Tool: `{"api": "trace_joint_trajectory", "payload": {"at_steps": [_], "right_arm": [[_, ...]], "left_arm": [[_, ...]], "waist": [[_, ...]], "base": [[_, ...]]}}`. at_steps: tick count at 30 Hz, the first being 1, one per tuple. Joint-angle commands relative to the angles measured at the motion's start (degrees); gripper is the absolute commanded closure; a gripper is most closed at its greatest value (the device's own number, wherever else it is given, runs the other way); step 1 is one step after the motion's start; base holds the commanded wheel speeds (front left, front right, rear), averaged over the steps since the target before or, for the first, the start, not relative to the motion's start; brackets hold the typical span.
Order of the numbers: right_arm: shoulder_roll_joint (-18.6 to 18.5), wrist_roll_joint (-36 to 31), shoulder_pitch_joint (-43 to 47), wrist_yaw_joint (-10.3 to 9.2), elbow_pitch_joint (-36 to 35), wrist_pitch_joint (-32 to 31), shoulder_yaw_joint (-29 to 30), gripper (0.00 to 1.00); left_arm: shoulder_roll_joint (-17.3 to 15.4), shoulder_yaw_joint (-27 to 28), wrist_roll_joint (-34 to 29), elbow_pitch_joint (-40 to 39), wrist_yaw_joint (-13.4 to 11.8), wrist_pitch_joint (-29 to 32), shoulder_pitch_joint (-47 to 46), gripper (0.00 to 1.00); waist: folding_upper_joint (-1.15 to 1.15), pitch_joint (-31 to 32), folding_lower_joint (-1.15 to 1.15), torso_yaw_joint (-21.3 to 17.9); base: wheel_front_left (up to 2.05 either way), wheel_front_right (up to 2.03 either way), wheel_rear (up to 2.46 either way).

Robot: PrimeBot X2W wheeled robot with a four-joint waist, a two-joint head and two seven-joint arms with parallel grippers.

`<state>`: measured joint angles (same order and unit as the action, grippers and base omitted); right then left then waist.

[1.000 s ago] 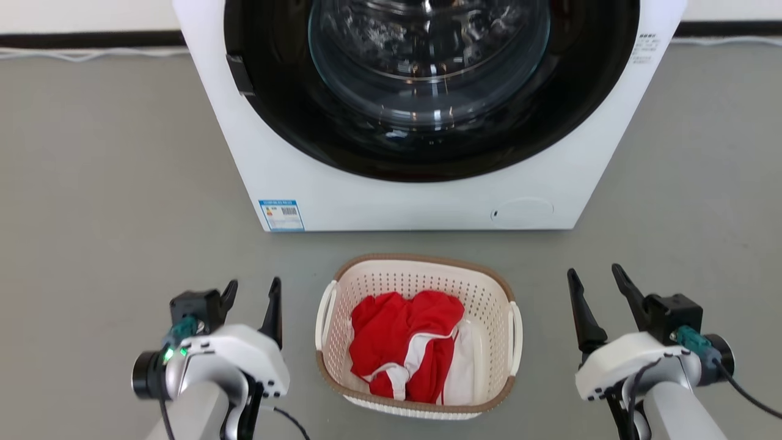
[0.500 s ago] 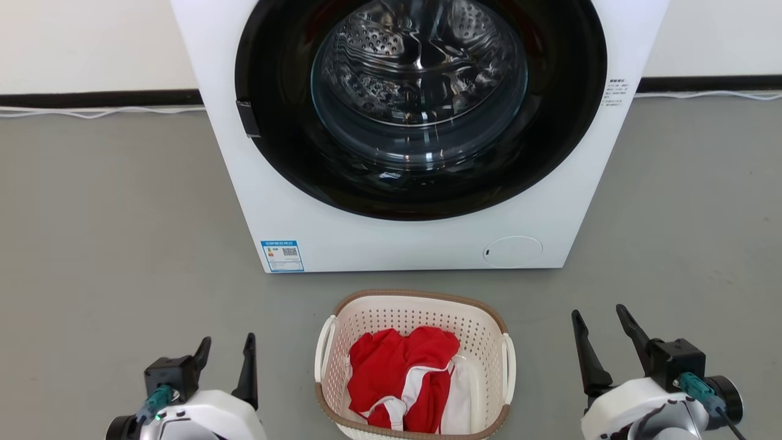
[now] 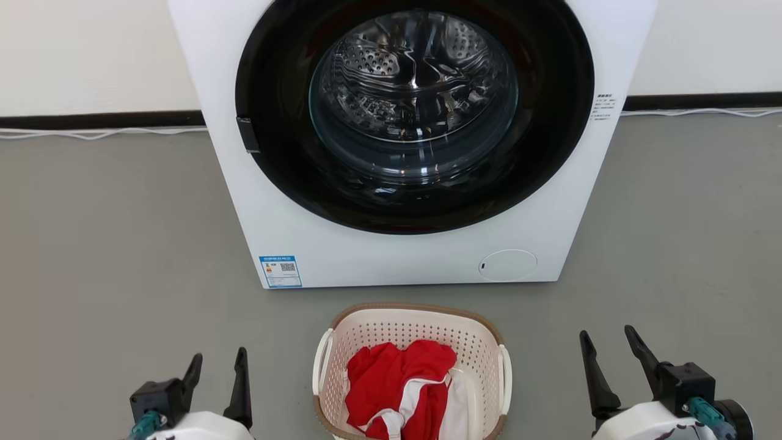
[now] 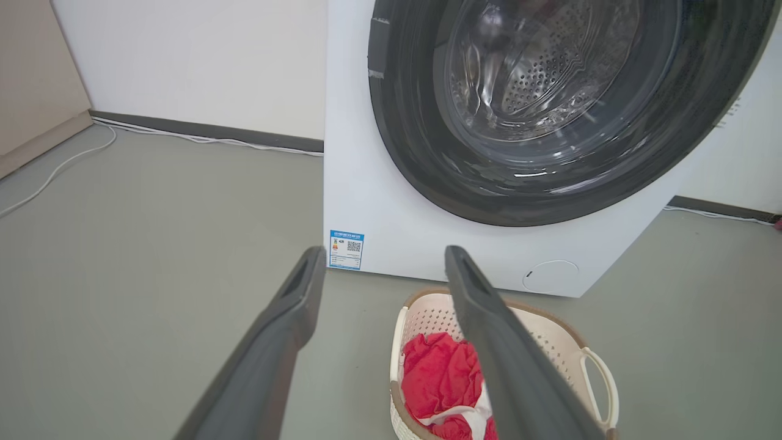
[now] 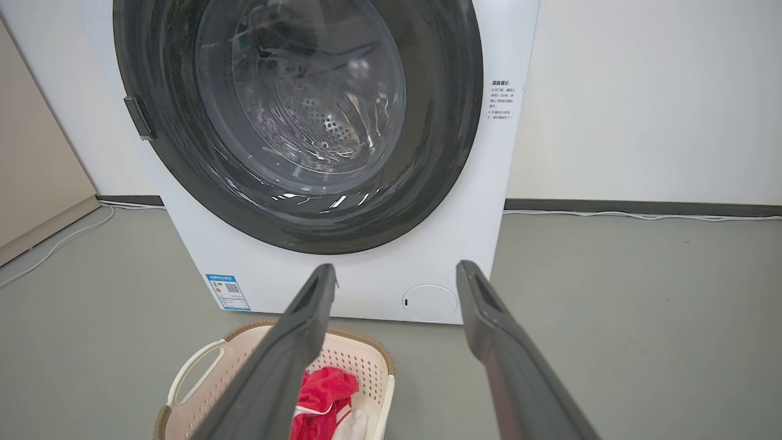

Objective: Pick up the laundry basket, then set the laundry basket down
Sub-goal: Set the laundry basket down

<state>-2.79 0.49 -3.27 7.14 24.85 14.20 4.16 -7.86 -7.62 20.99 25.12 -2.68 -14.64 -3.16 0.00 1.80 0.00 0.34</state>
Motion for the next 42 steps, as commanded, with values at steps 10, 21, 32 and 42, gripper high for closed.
{"api": "trace_joint_trajectory", "payload": {"at_steps": [10, 21, 32, 42], "right_arm": [[-0.09, -0.13, 1.77, 0.35, -2.5, 0.8, -0.31, 0.0], [-0.09, -0.36, 2.13, 0.35, -2.51, 0.8, -0.36, 0.0], [-0.09, -0.3, 1.92, 0.35, -2.43, 0.8, -0.33, 0.0], [-0.09, 0.15, 1.47, 0.35, -2.63, 0.8, -0.19, 0.0]], "left_arm": [[0.69, 5.22, -2.07, -1.01, 1.87, -0.36, 0.89, 0.0], [2.62, 7.19, -3.94, -0.33, 4.09, -0.36, 1.35, 0.0], [3.57, 8.53, -5.42, 0.22, 5.11, -0.36, 0.85, 0.0], [4.12, 8.99, -6.24, -0.12, 5.92, -0.36, 0.31, 0.0]], "waist": [[0.0, 1.45, 0.0, -0.65], [0.0, 1.41, 0.0, -1.2], [0.0, 0.98, 0.0, -1.13], [0.0, -0.15, 0.0, -0.61]], "base": [[0.0, 0.0, 0.0], [0.0, 0.0, 0.0], [0.0, 0.0, 0.0], [0.0, 0.0, 0.0]]}}
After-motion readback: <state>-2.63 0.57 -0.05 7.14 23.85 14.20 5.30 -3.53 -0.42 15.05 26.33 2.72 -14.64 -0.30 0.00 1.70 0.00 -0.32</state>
